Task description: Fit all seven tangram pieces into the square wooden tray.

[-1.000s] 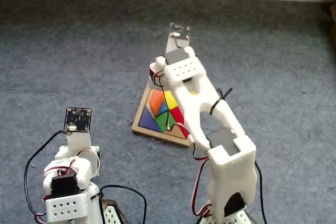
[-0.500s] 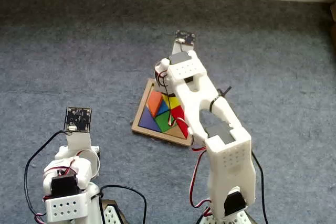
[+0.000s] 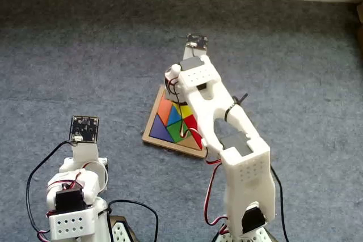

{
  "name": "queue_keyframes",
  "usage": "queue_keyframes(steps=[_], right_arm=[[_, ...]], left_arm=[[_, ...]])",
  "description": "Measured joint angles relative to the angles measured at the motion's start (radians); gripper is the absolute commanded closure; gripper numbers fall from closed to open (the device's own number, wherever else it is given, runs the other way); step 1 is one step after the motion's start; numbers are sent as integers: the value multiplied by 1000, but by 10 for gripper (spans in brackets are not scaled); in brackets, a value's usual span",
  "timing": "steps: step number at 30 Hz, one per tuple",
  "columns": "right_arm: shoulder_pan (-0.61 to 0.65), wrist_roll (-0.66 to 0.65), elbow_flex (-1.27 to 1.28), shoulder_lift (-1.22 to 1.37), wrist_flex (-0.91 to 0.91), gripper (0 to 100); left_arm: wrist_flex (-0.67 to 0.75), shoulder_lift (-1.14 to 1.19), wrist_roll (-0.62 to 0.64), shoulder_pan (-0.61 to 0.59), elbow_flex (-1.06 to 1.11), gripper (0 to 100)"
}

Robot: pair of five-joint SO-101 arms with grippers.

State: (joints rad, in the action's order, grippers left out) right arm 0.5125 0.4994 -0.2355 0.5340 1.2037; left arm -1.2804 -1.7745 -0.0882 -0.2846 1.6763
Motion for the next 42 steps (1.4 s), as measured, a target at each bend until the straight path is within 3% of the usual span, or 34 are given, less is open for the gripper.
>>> queue_keyframes(steps=[12, 18, 33, 42], right_arm=[[-2, 0, -328, 0, 414, 995], [-3, -138, -460, -11, 540, 995], [-12, -172, 95, -646, 543, 995], [-199, -172, 497, -1013, 404, 995]], left_arm=[[0, 0, 0, 0, 0, 992], [0, 0, 0, 0, 0, 992], [0, 0, 0, 0, 0, 992], [0, 0, 0, 0, 0, 992]])
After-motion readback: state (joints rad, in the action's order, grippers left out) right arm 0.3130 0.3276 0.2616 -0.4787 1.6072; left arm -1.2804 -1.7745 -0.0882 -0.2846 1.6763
